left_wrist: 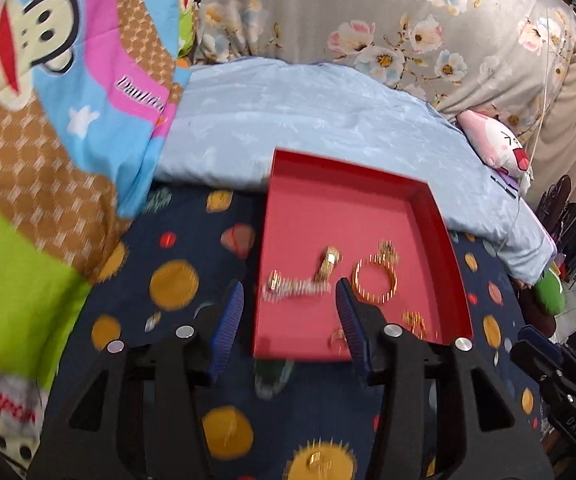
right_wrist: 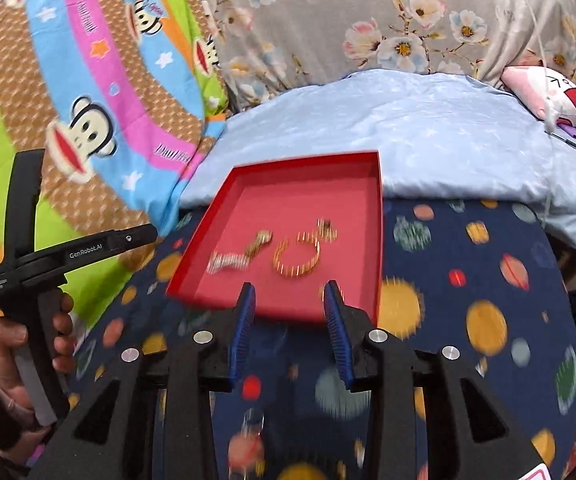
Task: Organize jewelry
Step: 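Move both tools back toward the remaining jewelry on the cover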
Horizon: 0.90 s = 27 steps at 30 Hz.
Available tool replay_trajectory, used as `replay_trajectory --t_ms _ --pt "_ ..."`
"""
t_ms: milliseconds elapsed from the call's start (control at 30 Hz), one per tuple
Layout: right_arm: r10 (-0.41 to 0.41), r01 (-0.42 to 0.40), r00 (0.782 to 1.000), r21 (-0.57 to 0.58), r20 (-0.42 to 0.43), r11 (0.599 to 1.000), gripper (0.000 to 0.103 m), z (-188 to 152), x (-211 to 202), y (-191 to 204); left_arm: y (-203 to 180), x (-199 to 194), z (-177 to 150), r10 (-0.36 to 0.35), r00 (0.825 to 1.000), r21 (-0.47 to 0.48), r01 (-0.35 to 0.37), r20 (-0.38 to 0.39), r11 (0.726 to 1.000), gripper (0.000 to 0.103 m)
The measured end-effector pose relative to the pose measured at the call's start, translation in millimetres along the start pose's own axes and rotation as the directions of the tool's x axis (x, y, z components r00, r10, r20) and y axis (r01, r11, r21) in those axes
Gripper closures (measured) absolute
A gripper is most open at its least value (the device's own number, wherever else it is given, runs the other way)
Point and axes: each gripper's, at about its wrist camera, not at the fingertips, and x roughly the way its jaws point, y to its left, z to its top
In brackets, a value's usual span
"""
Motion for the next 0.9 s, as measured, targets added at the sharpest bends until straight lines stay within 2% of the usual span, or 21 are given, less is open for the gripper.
replay_trajectory --t_ms 133,267,533,667,900 --pt "-0.025 0.024 0.999 -0.024 -0.041 0.999 0.068 -36 -22 8 1 -19 -44 0.024 0.999 0.008 -0.024 -0.033 1.000 0.057" --pt "-0.035 0.036 0.995 0.007 -0.098 0.999 0.068 -74 -36 4 -3 -28 -87 0.060 0.996 0.057 -0.056 -0.071 0.997 0.057" --pt "-0.067 0.086 0.981 0.101 -0.181 0.991 0.068 -128 -44 -14 3 -36 -146 0.034 0.985 0.005 -0.033 -0.170 0.999 0.057" --pt "-0.077 0.100 0.977 0.107 -0.200 0.989 0.068 -138 -42 -16 -2 -36 -158 0.036 0.982 0.007 -0.036 -0.184 0.999 0.057" --pt "-0.078 0.104 0.976 0.115 -0.205 0.988 0.068 -142 -39 -16 -11 -19 -149 0.001 0.981 -0.025 -0.006 -0.196 1.000 0.057"
